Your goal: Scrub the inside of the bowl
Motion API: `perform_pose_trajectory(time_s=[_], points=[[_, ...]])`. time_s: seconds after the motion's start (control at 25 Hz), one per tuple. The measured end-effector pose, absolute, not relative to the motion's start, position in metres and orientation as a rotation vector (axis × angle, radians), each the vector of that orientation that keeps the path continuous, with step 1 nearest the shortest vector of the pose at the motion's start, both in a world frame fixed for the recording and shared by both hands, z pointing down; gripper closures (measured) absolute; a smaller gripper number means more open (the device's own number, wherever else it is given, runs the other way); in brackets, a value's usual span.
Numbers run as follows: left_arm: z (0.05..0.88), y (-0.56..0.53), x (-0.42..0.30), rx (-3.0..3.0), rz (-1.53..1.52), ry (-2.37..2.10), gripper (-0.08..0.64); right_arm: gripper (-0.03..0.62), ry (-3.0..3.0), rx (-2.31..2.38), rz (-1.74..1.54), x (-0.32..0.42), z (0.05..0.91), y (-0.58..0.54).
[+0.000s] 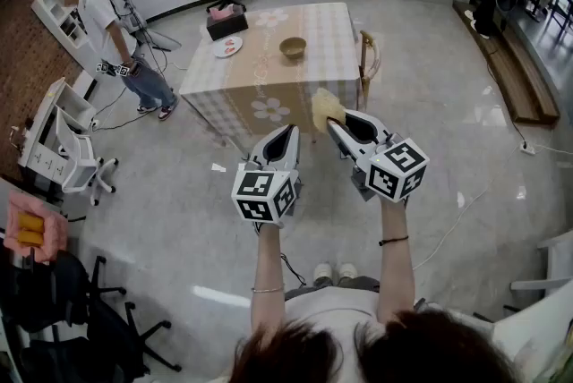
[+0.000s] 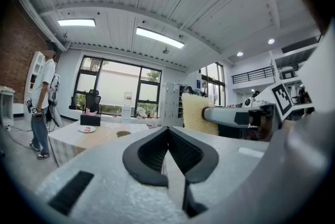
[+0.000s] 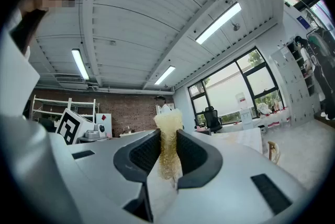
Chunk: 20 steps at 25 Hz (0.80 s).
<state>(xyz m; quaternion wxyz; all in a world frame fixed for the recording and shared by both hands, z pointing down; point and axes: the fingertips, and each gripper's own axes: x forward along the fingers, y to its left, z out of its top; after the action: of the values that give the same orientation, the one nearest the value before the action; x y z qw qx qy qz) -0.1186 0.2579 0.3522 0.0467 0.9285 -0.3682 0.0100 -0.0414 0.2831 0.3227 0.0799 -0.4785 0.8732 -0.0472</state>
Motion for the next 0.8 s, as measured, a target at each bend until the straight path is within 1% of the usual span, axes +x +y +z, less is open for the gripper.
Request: perform_pose_trajectory(time_s=[0.32, 0.8], points=[[0.350, 0.255, -0.108, 2.847, 0.024, -1.118, 0.549, 0.508, 2.617, -1.419, -0.123, -0.034, 0.321, 0.279], [0.350, 0.242, -0.076, 2.852, 0.025, -1.134, 0.549, 0.508, 2.577, -1.422, -0.152, 0.006, 0.324, 0.268]])
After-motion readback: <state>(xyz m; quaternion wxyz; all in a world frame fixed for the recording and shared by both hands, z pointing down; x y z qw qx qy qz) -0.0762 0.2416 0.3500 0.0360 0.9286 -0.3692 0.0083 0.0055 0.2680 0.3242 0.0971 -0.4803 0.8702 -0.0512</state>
